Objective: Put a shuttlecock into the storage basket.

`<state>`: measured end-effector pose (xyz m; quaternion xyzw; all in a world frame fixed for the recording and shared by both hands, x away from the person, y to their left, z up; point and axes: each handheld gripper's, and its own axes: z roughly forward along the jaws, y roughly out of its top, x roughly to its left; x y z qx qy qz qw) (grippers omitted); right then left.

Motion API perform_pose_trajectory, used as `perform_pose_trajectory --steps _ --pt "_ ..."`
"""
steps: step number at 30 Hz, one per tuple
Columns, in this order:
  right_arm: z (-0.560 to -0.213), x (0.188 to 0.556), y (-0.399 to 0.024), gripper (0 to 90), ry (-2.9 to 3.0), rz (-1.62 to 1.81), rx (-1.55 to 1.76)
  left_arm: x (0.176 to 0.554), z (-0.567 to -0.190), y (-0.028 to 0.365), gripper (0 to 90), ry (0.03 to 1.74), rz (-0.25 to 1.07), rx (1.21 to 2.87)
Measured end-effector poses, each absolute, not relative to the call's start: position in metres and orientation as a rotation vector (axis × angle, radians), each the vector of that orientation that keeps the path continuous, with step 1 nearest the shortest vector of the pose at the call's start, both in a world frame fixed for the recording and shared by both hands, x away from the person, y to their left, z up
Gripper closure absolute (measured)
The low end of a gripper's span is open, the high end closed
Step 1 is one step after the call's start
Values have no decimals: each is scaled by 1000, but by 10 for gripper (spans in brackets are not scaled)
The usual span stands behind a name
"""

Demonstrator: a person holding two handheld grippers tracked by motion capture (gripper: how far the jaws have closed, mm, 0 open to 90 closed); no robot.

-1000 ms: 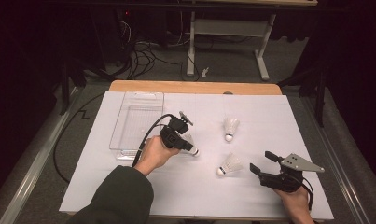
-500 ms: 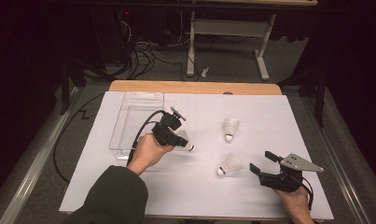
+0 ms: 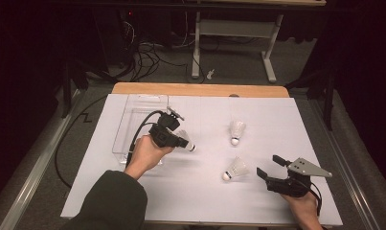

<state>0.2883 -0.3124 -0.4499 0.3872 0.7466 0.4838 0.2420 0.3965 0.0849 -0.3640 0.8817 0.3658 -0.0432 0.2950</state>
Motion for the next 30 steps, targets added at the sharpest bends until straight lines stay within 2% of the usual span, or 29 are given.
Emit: perform_pose_trajectory --steps 30 --pt "-449 287 -312 209 2038 1324 1057 394 -332 113 895 992 5 2279"
